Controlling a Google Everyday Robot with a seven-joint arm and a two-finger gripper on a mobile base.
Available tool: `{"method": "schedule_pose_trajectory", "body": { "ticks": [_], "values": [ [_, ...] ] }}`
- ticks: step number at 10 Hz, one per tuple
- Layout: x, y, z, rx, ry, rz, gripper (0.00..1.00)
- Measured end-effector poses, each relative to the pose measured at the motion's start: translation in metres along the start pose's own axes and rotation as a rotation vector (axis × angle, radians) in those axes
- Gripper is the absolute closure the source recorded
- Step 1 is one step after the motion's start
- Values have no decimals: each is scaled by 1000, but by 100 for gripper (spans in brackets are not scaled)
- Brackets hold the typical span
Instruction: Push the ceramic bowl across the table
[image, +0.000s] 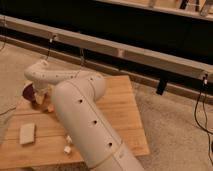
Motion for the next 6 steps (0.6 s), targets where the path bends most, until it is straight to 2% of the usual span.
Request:
{"method": "schedule_pose_trajectory", "body": {
  "ticks": [1,3,5,6],
  "values": [
    [-8,-1,1,4,-7,-7,35],
    [-60,-4,-3,48,-64,-60,35],
    [-140,-1,-32,139,-188,-113,35],
    [-161,-3,-44,167,-231,-115,35]
  ]
}}
